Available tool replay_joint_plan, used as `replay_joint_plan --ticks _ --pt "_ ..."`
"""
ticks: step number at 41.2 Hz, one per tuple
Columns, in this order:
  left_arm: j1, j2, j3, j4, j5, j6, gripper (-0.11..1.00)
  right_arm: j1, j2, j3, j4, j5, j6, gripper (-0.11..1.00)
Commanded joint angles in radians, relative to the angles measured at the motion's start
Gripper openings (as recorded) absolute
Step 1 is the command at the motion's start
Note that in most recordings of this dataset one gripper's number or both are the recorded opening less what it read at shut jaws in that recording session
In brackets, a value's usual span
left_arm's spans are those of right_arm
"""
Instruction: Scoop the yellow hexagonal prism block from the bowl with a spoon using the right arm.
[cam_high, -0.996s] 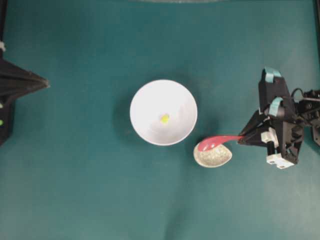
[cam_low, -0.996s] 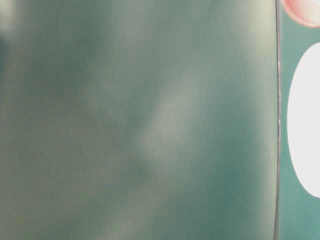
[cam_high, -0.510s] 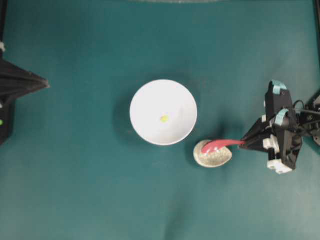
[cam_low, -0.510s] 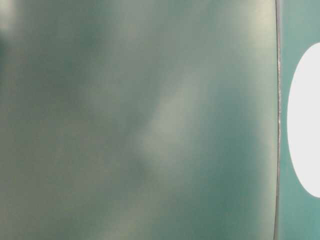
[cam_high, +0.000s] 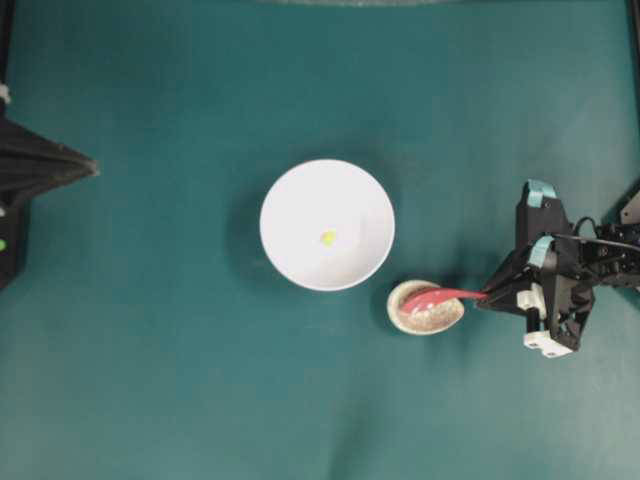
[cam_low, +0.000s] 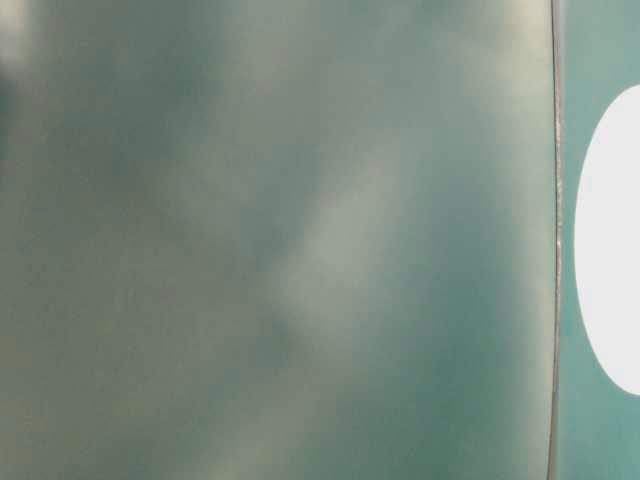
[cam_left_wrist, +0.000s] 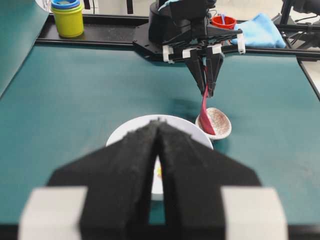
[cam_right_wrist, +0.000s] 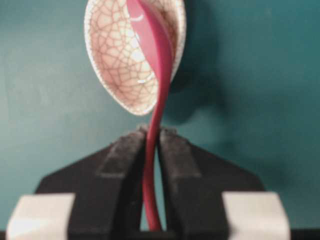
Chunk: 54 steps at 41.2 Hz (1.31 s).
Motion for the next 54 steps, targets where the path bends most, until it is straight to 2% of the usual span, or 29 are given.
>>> replay_joint_plan --ticks 1,8,15,19,28,39,54 --pt "0.002 0.005 -0.032 -0.002 -0.005 -0.002 0.03 0.003 -0.008 -0.014 0.003 -0.012 0.002 0.17" --pt "0.002 0.006 -0.034 -0.002 -0.005 -0.002 0.03 0.003 -0.009 -0.014 0.003 -0.008 0.002 0.23" --pt "0.002 0.005 -0.034 -0.002 -0.005 0.0 0.03 0.005 -0.009 -0.014 0.002 0.002 0.002 0.48" --pt "0.002 0.006 -0.032 -0.002 -0.005 0.0 0.03 0.005 -0.011 -0.014 0.0 0.003 0.0 0.57" --pt "0.002 0.006 -0.032 -0.002 -0.005 0.0 0.03 0.006 -0.012 -0.011 -0.014 -0.04 -0.002 0.59" --pt "0.002 0.008 -0.032 -0.002 -0.005 0.0 0.03 0.058 -0.037 0.035 -0.057 -0.275 -0.006 0.59" --pt "0.002 0.014 -0.029 -0.002 -0.015 -0.002 0.03 0.175 -0.029 0.172 -0.052 -0.684 -0.006 0.59"
